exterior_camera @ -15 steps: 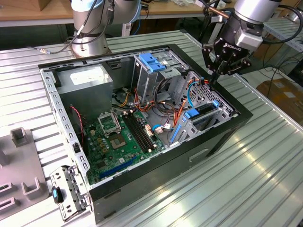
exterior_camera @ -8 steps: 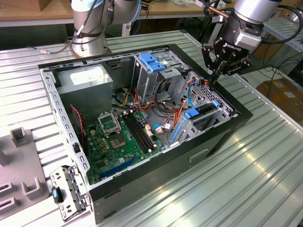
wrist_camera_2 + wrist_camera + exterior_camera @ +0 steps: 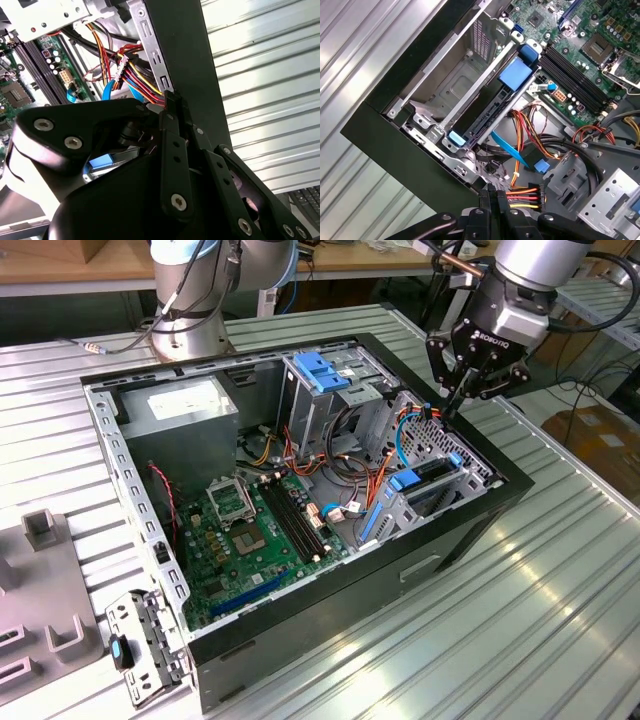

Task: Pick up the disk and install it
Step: 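Insert the first disk wire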

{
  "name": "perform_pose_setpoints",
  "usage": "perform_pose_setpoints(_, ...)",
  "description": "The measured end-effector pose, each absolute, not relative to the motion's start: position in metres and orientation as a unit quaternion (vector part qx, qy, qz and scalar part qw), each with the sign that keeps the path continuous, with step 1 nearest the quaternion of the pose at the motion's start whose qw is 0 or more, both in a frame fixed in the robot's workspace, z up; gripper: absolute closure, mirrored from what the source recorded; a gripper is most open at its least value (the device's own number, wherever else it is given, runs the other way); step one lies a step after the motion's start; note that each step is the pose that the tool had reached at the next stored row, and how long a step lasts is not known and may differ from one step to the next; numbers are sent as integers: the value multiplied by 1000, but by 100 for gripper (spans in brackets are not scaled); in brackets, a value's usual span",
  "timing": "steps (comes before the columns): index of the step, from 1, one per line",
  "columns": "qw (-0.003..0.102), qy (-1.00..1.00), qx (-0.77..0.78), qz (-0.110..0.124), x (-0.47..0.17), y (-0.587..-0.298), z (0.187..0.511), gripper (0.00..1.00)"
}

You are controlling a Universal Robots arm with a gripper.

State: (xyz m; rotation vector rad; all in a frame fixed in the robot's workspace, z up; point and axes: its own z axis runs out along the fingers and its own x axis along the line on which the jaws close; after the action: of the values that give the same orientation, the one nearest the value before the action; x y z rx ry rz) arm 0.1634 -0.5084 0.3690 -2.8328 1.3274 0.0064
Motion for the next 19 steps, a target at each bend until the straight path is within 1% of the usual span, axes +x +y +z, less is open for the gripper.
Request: perform_pose_setpoints(19,7,458,-889,2,163,-508,369,83)
